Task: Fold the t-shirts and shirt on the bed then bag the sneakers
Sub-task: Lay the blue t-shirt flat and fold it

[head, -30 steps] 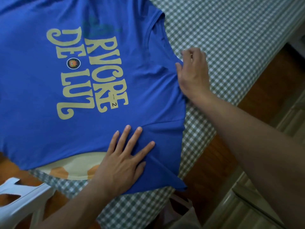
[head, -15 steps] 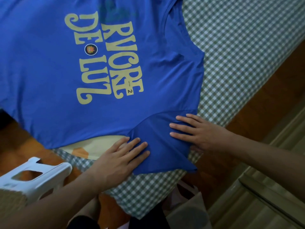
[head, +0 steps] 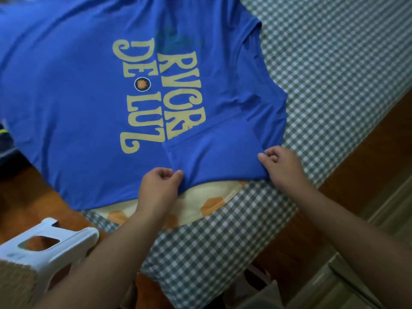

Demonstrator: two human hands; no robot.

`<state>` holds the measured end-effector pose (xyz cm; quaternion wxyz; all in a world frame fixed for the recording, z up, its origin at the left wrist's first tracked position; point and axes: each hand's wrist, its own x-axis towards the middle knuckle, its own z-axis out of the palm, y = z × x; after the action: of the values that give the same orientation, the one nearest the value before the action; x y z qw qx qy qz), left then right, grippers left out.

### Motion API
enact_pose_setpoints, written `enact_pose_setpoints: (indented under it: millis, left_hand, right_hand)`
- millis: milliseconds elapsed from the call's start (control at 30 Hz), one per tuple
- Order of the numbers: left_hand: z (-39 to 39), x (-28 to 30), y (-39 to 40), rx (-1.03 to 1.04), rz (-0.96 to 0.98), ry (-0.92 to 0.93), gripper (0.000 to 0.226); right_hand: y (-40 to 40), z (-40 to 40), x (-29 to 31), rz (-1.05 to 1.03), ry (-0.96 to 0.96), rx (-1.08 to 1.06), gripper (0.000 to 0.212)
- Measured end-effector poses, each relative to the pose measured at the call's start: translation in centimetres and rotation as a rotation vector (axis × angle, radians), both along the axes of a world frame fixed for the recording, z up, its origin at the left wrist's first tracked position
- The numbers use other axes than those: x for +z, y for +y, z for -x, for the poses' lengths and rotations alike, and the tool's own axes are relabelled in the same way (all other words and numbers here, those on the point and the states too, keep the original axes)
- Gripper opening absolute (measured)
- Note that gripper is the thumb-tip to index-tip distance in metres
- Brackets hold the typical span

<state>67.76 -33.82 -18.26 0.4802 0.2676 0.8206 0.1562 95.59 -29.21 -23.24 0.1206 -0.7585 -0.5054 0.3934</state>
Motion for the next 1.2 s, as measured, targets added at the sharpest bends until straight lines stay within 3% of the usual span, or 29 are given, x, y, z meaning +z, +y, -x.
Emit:
enact_pose_setpoints:
  millis: [133, 233, 400, 500, 567, 667, 767, 833, 933, 1033, 1200]
  left_hand:
    - [-0.4, -0.9, -0.6, -0.057, -0.022, 0.204, 0.022]
    - [0.3, -1.5, -0.9, -0.092, -0.062, 0.241, 0.019]
    - [0.9, -1.5, -1.5, -0.222, -0.060, 0.216, 0.019]
    - [1.3, -0.4, -2.1, -0.202, -0.089, 0.291, 0.022]
    - [3.5, -0.7, -3.4, 0.006, -0.109, 0.324, 0.024]
    - [9.0, -2.4, -6.1, 0.486, -0.031, 0.237, 0.022]
    - [14.3, -4.1, -7.7, 0.832, 0.039, -0.249, 0.030]
    - [17.3, -5.4, -7.6, 1.029, 0.050, -0.476, 0.039]
    - [20.8, -7.3, -7.0, 1.301, -0.016, -0.559, 0.024]
    - [23.0, -8.2, -6.6, 1.373, -0.159, -0.583, 0.016]
    - [24.5, -6.0, -7.8, 1.440, -0.432, -0.637, 0.035]
  right_hand:
    - [-1.9, 0.7, 0.5, -0.005, 0.061, -0.013, 0.015]
    - [-2.9, 0.5, 0.9, -0.088, -0.042, 0.039, 0.025]
    - [-2.7, -0.6, 1.1, -0.054, -0.175, 0.058, 0.013]
    - [-4.0, 0.2, 1.7, -0.128, -0.350, -0.026, 0.021]
    - [-5.2, 2.0, 2.3, -0.089, -0.278, -0.352, 0.032]
    - [-6.8, 5.7, 2.7, 0.125, 0.178, -0.938, 0.023]
    - [-6.5, 7.6, 2.5, 0.186, 0.536, -1.210, 0.012]
    - [-5.4, 8.3, 2.1, 0.179, 0.745, -1.289, 0.022]
    - [-3.7, 9.2, 1.4, 0.224, 0.764, -1.263, 0.031]
    - [-2.6, 9.2, 1.9, 0.206, 0.805, -1.309, 0.013]
    - [-4.2, 7.8, 2.7, 0.007, 0.807, -1.381, 0.041]
